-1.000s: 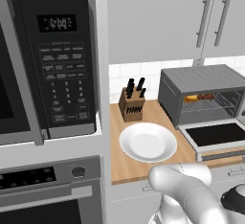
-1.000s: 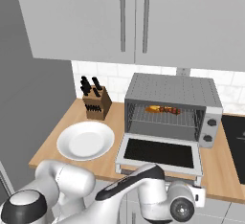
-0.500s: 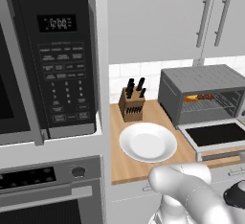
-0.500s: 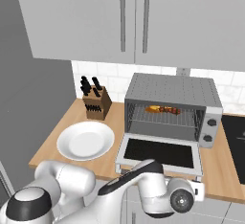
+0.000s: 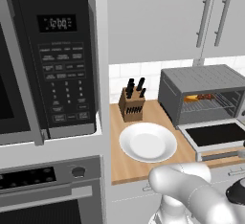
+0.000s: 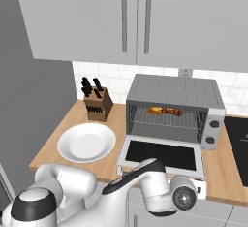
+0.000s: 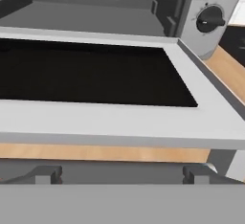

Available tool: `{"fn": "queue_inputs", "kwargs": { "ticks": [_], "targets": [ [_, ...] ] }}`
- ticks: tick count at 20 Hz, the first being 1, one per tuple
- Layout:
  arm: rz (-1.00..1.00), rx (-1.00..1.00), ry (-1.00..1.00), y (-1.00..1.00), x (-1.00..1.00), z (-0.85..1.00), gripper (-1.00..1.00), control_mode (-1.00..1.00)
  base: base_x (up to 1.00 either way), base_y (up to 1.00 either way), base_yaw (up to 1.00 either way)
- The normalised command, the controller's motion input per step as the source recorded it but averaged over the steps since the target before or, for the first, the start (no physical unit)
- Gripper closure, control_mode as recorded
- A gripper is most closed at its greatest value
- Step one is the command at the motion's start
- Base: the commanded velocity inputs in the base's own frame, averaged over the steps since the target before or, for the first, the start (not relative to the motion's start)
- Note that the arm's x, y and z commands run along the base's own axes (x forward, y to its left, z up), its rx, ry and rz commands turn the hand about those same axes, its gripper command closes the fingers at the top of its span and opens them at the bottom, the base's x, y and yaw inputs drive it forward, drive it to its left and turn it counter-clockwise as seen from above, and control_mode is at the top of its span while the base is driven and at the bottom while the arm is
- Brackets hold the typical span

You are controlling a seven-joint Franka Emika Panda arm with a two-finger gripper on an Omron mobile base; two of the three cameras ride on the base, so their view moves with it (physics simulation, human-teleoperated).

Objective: Pick up the kebab skewer and baguette bread, and place them inside the toaster oven. Close the toaster oven door and start by setting the timer.

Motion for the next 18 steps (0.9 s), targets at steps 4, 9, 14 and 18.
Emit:
{"fn": "queue_inputs", "kwargs": {
  "ticks": [4,9,14,18],
  "targets": [
    [0.00,0.00,0.06,0.00,0.00,-0.07,-1.00,-1.00,0.00,0.00,0.00],
    [0.00,0.00,0.02,0.00,-0.10,-0.14,-1.00,-1.00,0.00,0.00,0.00],
    [0.00,0.00,0.00,0.00,-0.15,-0.26,-1.00,-1.00,0.00,0.00,0.00],
    [0.00,0.00,0.00,0.00,-0.01,-0.19,-1.00,-1.00,0.00,0.00,0.00]
  ]
}}
